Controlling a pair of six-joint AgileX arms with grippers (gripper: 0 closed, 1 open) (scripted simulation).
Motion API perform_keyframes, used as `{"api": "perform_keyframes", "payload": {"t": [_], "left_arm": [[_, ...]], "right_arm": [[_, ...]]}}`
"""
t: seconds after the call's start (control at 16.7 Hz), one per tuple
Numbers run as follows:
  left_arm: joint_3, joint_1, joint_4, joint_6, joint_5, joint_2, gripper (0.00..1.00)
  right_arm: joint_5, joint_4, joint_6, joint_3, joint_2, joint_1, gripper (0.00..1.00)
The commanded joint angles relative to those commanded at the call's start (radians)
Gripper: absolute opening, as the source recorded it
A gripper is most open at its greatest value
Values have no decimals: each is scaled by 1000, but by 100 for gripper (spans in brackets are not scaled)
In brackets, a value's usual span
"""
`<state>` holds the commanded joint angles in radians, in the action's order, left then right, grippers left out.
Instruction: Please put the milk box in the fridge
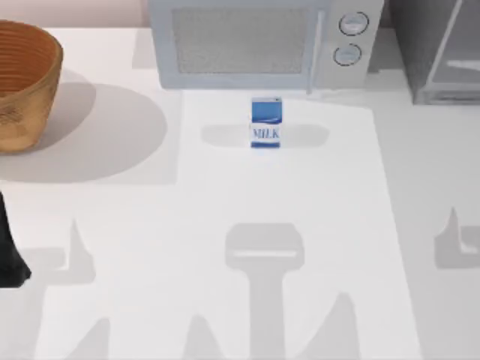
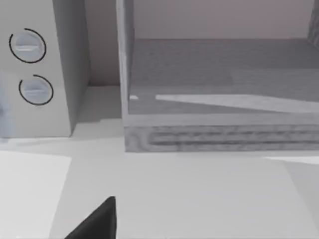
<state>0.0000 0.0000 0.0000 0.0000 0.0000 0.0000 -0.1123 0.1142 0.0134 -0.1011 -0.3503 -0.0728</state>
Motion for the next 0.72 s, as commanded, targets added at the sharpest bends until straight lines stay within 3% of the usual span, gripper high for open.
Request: {"api": "perform_keyframes", "payload": {"t": [0.72], "left_arm": [[0,0,0,0,0,0,100]], "right_arm": [[-297,655,9,-590,-1006,-292,100]]}}
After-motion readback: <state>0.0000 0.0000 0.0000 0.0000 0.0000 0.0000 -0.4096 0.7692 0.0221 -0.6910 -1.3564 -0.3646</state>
